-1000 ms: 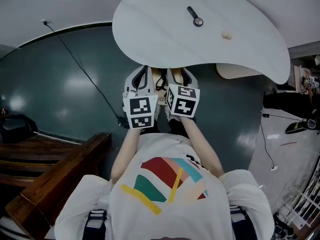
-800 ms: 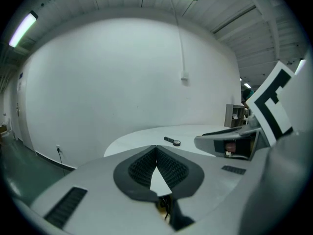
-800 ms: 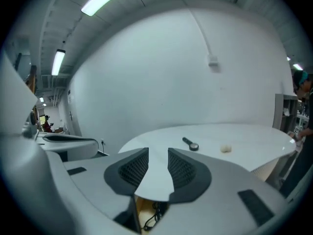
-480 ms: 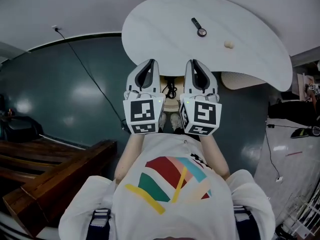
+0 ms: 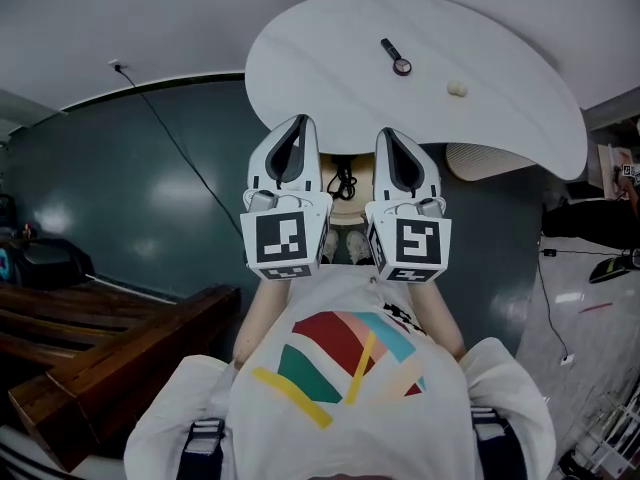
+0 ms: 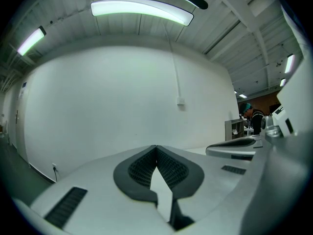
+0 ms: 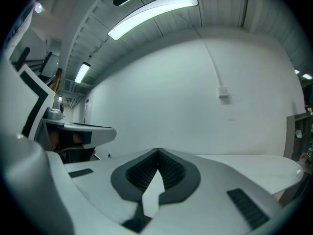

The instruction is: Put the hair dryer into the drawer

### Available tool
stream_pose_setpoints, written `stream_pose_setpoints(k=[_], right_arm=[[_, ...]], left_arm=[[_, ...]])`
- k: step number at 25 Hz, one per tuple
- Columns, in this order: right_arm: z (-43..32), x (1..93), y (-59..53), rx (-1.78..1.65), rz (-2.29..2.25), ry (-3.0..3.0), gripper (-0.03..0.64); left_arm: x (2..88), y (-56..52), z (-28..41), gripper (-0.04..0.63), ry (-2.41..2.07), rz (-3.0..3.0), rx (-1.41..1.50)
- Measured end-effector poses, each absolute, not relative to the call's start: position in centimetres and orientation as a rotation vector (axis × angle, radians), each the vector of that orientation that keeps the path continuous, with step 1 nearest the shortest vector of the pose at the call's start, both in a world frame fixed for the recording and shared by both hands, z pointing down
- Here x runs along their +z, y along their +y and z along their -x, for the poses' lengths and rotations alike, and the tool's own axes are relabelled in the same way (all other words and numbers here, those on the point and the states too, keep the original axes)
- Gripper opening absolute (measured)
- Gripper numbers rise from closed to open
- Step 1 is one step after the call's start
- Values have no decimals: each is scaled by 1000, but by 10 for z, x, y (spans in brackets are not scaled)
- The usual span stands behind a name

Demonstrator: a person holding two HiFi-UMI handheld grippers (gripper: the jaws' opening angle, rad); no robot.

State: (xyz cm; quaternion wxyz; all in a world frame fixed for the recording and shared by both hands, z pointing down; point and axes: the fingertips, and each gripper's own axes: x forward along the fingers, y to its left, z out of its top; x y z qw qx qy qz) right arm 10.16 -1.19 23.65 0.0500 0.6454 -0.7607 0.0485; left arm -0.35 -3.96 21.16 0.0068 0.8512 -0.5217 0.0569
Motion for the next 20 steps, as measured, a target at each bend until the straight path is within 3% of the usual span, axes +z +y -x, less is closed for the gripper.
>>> stream_pose_setpoints(k=[20], right_arm=[[-105, 235, -12, 173, -1946, -2343, 11]], left_arm=[[212, -38, 5, 17, -1644, -2664, 194]])
